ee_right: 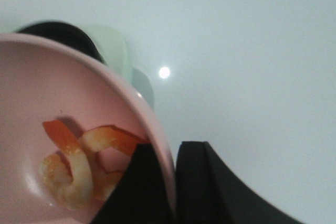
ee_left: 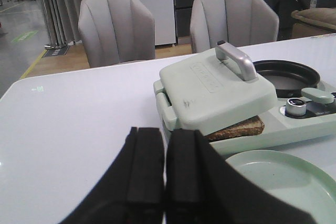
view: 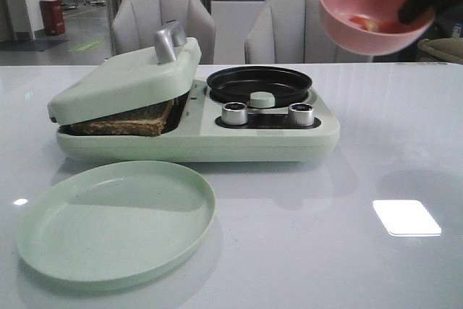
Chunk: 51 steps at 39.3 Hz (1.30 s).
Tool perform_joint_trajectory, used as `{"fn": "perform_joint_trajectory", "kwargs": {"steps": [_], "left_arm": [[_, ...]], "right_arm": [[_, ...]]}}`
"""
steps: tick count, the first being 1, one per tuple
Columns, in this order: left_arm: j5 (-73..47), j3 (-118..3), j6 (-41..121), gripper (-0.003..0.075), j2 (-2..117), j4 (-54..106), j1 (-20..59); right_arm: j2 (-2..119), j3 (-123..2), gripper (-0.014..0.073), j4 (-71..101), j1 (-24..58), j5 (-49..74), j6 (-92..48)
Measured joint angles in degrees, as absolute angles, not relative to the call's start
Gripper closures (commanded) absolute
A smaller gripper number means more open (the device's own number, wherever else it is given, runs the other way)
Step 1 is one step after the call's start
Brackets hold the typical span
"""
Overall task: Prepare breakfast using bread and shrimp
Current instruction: 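Grasp the pink shrimp bowl rim with the right gripper and lift it, then tilt the pink bowl over the black pan to pour the shrimp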
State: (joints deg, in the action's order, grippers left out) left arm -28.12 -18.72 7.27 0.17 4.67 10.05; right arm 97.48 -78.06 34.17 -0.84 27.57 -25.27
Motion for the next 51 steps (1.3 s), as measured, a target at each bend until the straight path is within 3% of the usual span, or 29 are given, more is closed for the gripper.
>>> {"fn": "perform_joint_trajectory", "kwargs": {"steps": [15, 27, 41, 51], "left_arm": [[-28.1, -18.7, 7.3, 0.0606, 0.2, 4.7, 10.0], [-28.1, -18.7, 7.3, 0.0606, 0.2, 4.7, 10.0], [-28.1, -18.7, 7.3, 0.0606, 0.2, 4.7, 10.0], [-28.1, -18.7, 7.3, 0.0606, 0.2, 4.7, 10.0]], "right_arm": [[100.0, -78.4, 0.0451, 35.2, 14.0, 2.1, -25.5], [107.5, -77.5, 0.0451, 30.9, 16.9, -19.1, -25.5], [115.0, -72.6, 0.0451, 24.2, 19.4, -53.8, -26.4], [118.4, -72.2, 0.0451, 5.3, 19.4, -57.7, -41.3]]}}
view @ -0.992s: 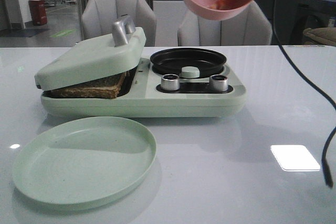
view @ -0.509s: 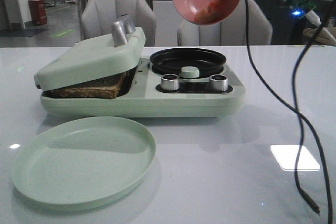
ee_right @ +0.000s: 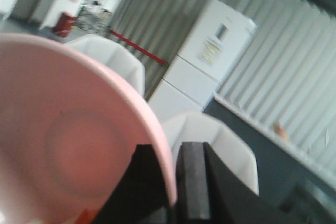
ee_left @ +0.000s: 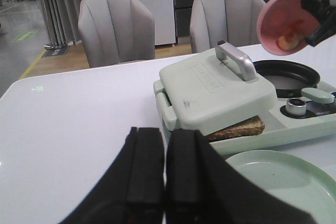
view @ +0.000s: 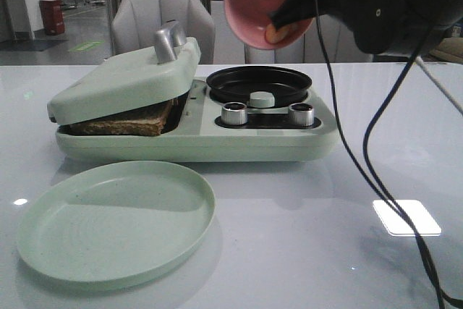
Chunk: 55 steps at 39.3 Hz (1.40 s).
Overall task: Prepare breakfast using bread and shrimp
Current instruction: 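Tilt the pink bowl over the black pan to pour the shrimp, then lower the pink bowl back onto the table with the right gripper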
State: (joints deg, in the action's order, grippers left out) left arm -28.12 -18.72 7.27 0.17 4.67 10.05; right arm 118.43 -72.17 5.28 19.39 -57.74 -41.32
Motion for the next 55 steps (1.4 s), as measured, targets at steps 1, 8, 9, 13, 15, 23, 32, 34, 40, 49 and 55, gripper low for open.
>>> {"fn": "perform_joint_trajectory", "kwargs": {"steps": [1, 8, 9, 13, 15, 23, 32, 34, 40, 49, 55], "left_arm": [[-28.1, -18.7, 7.3, 0.0606, 0.2, 4.7, 10.0], [-28.0, -18.7, 7.3, 0.0606, 0.2, 4.7, 10.0], [-28.0, -18.7, 7.3, 0.0606, 0.2, 4.7, 10.0], [-28.0, -18.7, 7.3, 0.0606, 0.2, 4.7, 10.0], [-28.0, -18.7, 7.3, 0.0606, 0.2, 4.7, 10.0], [-28.0, -18.7, 7.3, 0.0606, 0.2, 4.7, 10.0], [-28.0, -18.7, 7.3, 0.0606, 0.2, 4.7, 10.0], [-28.0, -18.7, 7.3, 0.0606, 0.2, 4.7, 10.0], [-28.0, -18.7, 7.3, 0.0606, 0.2, 4.7, 10.0], [-28.0, -18.7, 7.3, 0.0606, 0.2, 4.7, 10.0], [-28.0, -18.7, 7.3, 0.0606, 0.2, 4.7, 10.0]], "right_arm": [[118.6, -72.2, 0.0451, 4.0, 19.4, -57.7, -42.9], [118.7, -72.2, 0.0451, 0.0, 19.5, -57.8, -57.2], [118.7, -72.2, 0.0451, 0.0, 19.5, -57.8, -59.1], [118.7, -72.2, 0.0451, -0.3, 19.5, -56.7, -64.0], [118.7, -72.2, 0.0451, -0.4, 19.5, -56.4, -64.9], [118.7, -72.2, 0.0451, 5.8, 19.6, -56.4, -55.0], [115.8, -72.2, 0.0451, 23.5, 19.6, -50.4, -26.8], [114.0, -72.2, 0.0451, 25.0, 19.5, -46.7, -23.7], [106.8, -72.2, 0.0451, 26.7, 19.5, -30.1, -19.2], [94.0, -72.2, 0.0451, 28.9, 18.5, -8.0, -18.3], [89.8, -72.2, 0.0451, 28.9, 15.2, 3.6, -18.1]]}}
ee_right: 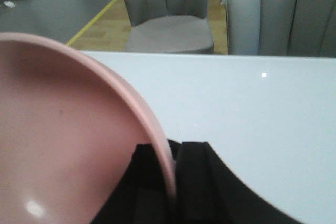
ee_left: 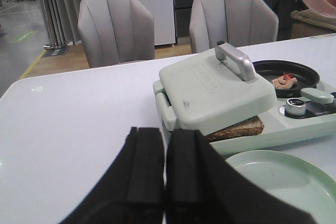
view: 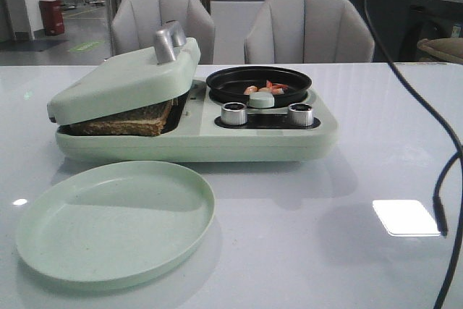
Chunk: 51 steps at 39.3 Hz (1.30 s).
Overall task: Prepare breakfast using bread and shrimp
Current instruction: 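Lower the pink bowl back onto the table with the right gripper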
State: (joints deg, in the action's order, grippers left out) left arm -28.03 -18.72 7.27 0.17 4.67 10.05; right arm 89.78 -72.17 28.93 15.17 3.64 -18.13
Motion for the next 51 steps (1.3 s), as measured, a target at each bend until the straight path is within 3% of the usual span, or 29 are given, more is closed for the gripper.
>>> {"fn": "perform_joint_trajectory", "kwargs": {"steps": [14, 24, 44, 48, 51], "left_arm": [[-28.0, -18.7, 7.3, 0.0606, 0.2, 4.7, 10.0], [-28.0, -18.7, 7.3, 0.0606, 0.2, 4.7, 10.0], [-28.0, -18.7, 7.3, 0.0606, 0.2, 4.7, 10.0], [-28.0, -18.7, 7.3, 0.0606, 0.2, 4.7, 10.0], [-28.0, -18.7, 7.3, 0.0606, 0.2, 4.7, 10.0]], "right_arm": [[86.5, -70.7, 0.0451, 29.4, 2.9, 28.0, -17.9], [86.6, -61.0, 0.0451, 29.4, -4.3, 28.1, -17.9], [96.4, -56.7, 0.0447, 26.2, -4.7, 28.9, -17.9], [98.0, -56.7, 0.038, 24.5, -4.7, 29.1, -17.9], [98.2, -56.7, 0.0257, 23.3, -4.7, 29.1, -17.9]]}}
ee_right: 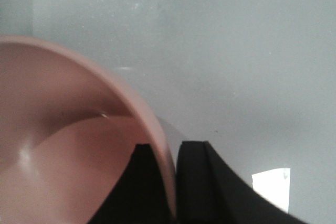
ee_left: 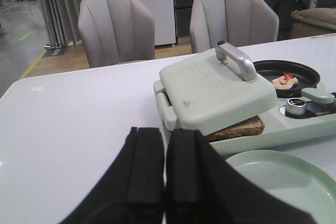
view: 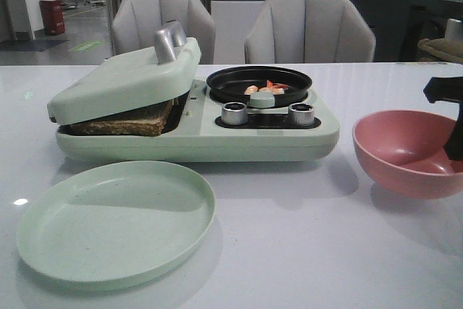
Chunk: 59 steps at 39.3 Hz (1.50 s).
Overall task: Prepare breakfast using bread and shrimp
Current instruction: 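Lower the pink bowl back onto the table with the right gripper, then release the bowl and withdraw the right gripper upward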
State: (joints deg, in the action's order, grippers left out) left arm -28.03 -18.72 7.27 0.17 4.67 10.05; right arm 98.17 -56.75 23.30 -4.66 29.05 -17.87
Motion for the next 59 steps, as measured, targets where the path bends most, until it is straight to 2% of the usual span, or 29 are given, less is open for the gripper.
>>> {"fn": "perform_joint_trajectory", "kwargs": {"steps": [4, 6, 17, 39, 51, 59], "left_arm": [[-28.0, -18.7, 7.3, 0.0606, 0.2, 4.7, 10.0], [-28.0, -18.7, 7.3, 0.0606, 0.2, 4.7, 10.0], [-28.0, -18.7, 7.3, 0.0606, 0.2, 4.7, 10.0], [-28.0, -18.7, 7.3, 0.0606, 0.2, 4.7, 10.0], [-28.0, -18.7, 7.3, 0.0606, 0.2, 4.8, 10.0], [-28.0, -18.7, 7.3, 0.0606, 0.2, 4.9, 10.0]], "right_arm": [[98.2, -56.9, 0.0108, 22.8, -4.7, 29.1, -17.9], [98.2, -56.9, 0.0081, 22.5, -4.7, 29.1, -17.9], [93.6, -57.1, 0.0082, 20.2, -1.7, 28.0, -18.1], [63.5, -56.1, 0.0082, 17.0, 9.6, 25.3, -18.5], [46.0, -44.3, 0.0082, 20.2, 17.5, 15.1, -18.5], [33.6, -33.0, 0.0082, 22.3, 19.1, 8.6, -18.5]]}}
